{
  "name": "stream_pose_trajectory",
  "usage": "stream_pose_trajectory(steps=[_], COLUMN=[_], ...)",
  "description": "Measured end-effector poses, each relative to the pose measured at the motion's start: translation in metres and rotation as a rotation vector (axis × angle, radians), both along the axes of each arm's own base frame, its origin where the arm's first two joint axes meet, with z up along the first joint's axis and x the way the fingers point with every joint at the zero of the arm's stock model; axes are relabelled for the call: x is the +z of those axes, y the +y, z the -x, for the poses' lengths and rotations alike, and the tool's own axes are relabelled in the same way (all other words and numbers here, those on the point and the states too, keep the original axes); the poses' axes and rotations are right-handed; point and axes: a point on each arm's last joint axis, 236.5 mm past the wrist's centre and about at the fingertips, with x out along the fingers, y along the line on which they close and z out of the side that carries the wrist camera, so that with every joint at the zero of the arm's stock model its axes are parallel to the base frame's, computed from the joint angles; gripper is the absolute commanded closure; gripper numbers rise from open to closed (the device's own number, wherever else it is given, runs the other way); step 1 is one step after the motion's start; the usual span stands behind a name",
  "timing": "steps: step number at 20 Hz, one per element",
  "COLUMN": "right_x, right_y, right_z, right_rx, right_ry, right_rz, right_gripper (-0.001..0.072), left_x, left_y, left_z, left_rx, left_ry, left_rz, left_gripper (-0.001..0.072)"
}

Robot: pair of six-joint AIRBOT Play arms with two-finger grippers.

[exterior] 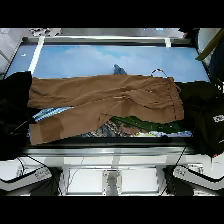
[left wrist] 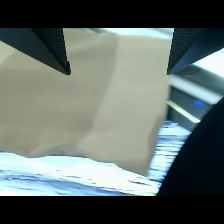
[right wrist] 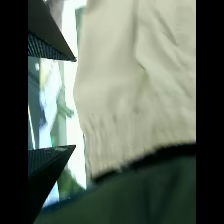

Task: Fold the clothes and pants, and hang the long-sleeved shirts on hangers.

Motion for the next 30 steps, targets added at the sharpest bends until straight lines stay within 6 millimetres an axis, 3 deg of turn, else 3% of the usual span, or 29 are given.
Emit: stream_pose_trajectory(steps=[10, 11, 12, 14, 18, 23, 27, 28, 29, 30], right_x=[0.014, 0.014, 0.014, 0.015, 0.015, 0.012, 0.009, 0.008, 0.007, 0.007], right_y=[0.036, 0.037, 0.038, 0.039, 0.043, 0.040, 0.033, 0.032, 0.031, 0.030], right_z=[0.007, 0.007, 0.007, 0.008, 0.011, 0.027, 0.032, 0.032, 0.033, 0.033], right_rx=[0.018, 0.014, 0.011, 0.000, -0.002, 0.019, 0.020, 0.019, 0.018, 0.017], right_ry=[0.004, 0.006, 0.009, 0.016, 0.036, 0.089, 0.108, 0.108, 0.111, 0.110], right_rz=[-0.167, -0.174, -0.179, -0.189, -0.207, -0.175, -0.135, -0.130, -0.124, -0.119], right_gripper=[0.0161, 0.0160, 0.0160, 0.0161, 0.0161, 0.0161, 0.0160, 0.0159, 0.0160, 0.0160], left_x=[-0.041, -0.042, -0.043, -0.043, -0.025, 0.034, 0.060, 0.063, 0.064, 0.066], left_y=[0.014, 0.013, 0.012, 0.009, 0.020, 0.061, 0.067, 0.067, 0.067, 0.067], left_z=[-0.005, -0.007, -0.009, -0.017, -0.040, -0.087, -0.108, -0.111, -0.112, -0.114], left_rx=[0.027, 0.022, 0.018, 0.010, -0.001, -0.020, -0.046, -0.049, -0.053, -0.056], left_ry=[-0.091, -0.104, -0.117, -0.153, -0.237, -0.386, -0.439, -0.443, -0.446, -0.448], left_rz=[0.120, 0.134, 0.150, 0.169, 0.153, 0.029, -0.013, -0.016, -0.020, -0.021], left_gripper=[0.0013, 0.0049, 0.0209, 0.0691, 0.0701, 0.0701, 0.0700, 0.0685, 0.0454, -0.0007])
